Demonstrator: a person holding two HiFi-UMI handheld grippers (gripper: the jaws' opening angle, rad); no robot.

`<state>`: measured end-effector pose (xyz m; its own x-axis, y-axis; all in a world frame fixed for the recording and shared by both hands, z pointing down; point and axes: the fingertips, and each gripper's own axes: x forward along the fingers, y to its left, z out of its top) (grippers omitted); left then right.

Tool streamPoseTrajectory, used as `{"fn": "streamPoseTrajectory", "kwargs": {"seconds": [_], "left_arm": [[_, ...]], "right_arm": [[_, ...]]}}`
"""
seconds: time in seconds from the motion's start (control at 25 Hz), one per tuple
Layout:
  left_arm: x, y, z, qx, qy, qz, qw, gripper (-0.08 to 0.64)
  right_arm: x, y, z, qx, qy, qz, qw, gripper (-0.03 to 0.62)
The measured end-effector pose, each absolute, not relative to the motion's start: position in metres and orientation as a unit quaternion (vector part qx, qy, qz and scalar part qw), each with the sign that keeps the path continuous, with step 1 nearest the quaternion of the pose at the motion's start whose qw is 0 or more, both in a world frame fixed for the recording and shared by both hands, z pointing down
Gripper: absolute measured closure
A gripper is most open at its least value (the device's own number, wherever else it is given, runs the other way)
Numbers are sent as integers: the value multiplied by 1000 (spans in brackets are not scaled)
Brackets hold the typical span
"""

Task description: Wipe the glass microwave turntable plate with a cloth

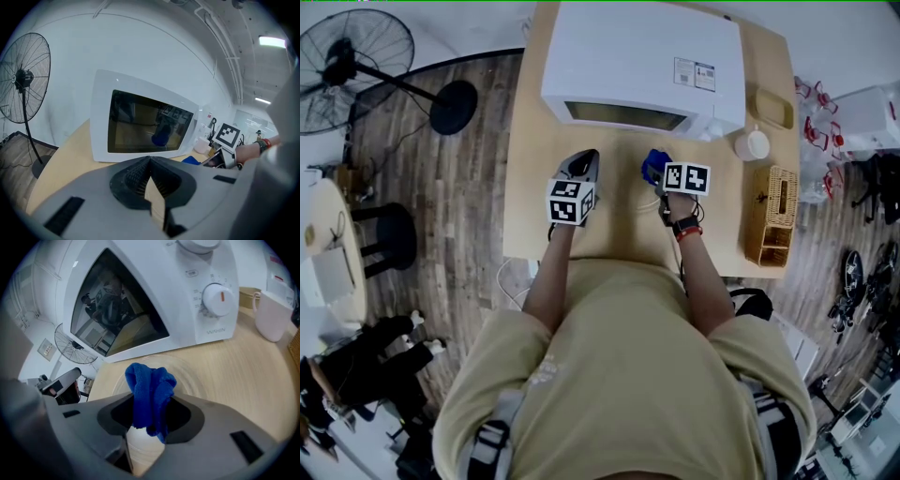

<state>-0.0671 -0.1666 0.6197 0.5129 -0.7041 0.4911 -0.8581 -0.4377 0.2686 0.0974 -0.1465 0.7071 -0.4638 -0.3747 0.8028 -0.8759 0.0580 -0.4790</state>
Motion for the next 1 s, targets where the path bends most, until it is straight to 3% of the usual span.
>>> {"fn": "streamPoseTrajectory", "kwargs": {"seconds": [0.56,1.0], "left_arm": [[-95,-159,616,823,-488,165,240,548],[-102,-155,618,817,-496,168,241,548]], "right_arm": [[-47,-121,703,316,-745,528,258,417],[-78,-116,718,297,-747,524,280,417]]}}
